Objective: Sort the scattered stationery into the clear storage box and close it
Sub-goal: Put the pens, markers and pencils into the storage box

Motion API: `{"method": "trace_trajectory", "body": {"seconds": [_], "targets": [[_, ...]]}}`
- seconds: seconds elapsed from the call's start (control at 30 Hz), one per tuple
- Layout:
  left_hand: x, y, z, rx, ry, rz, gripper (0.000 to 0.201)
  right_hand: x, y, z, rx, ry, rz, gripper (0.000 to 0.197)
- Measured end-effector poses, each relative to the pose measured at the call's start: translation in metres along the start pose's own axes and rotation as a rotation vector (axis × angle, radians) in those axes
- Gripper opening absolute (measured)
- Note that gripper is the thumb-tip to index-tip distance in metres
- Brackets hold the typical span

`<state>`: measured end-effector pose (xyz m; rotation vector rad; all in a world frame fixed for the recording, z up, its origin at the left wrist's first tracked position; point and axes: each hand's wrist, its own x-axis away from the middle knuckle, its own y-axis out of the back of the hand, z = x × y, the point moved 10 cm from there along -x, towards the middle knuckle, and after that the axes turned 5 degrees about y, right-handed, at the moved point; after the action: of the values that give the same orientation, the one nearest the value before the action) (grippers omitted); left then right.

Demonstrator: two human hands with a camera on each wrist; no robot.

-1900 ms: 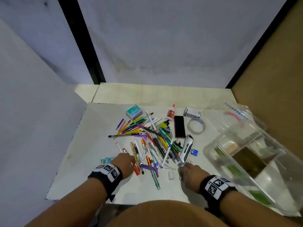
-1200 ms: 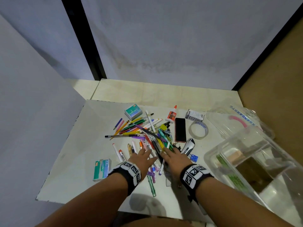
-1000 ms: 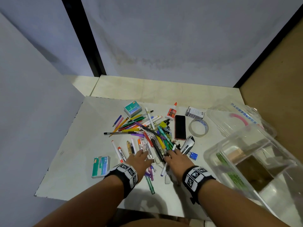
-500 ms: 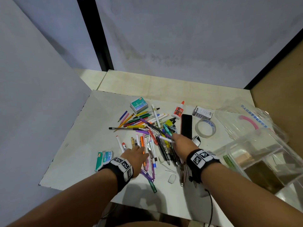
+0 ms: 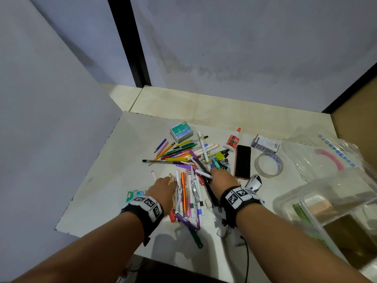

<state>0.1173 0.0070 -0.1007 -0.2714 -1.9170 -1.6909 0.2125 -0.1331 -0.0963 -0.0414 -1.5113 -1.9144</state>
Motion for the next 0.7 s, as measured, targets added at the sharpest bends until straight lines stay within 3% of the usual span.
{"method": "trace_trajectory", "body": {"seconds": [0.2,0.3,0.6,0.7], "targets": [[-0.014,0.008,0.026,0.231,0.262,-0.012,0.049,0.024,0.002,-0.037,-0.261,-0.237,-0.035,0.009],[-0.016,0.005,0.035,0.247,0.358,0.01,0.05,0.035,0.006,-0.065,-0.33,-0.348,-0.087,0.021],[-0.011,-0.002,0.037,0.33,0.402,0.035,0.063,0.031,0.005,-0.08,-0.189,-0.309,-0.138,0.019],[-0.01,-0.005,0.035,0.36,0.378,0.031,0.078,0.027,0.004,-0.068,-0.12,-0.258,-0.108,0.023]]}}
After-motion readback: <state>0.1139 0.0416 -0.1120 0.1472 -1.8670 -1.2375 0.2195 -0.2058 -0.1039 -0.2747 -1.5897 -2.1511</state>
